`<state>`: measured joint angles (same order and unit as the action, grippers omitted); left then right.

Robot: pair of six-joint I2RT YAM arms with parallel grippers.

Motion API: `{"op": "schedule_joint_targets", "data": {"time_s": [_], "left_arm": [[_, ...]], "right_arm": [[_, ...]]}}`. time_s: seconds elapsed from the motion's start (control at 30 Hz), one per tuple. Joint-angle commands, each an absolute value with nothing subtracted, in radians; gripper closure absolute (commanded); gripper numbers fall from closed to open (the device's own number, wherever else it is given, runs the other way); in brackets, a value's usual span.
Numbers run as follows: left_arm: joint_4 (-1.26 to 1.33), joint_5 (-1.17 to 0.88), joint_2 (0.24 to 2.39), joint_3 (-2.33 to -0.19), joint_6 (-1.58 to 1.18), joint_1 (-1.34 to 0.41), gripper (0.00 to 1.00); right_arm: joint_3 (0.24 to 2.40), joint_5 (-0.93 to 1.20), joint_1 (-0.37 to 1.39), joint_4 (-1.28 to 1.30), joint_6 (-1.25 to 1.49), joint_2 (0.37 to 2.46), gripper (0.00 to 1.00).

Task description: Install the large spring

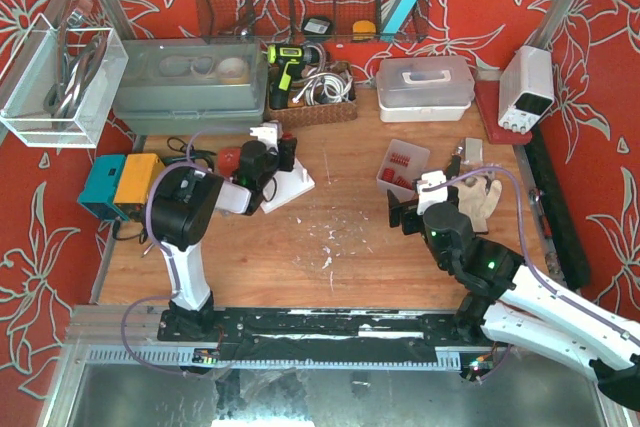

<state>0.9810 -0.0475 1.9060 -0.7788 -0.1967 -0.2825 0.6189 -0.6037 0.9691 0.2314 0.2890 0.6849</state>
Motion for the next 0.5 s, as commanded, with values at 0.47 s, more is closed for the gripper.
{"op": "schedule_joint_targets", "data": {"time_s": [0.47], "left_arm": [[0.989, -0.092, 1.788, -0.741, -0.191, -0.288, 0.42]], "right_arm": [[0.601, -0.646, 0.963, 0.226, 0.279, 0.7, 0.01]]}}
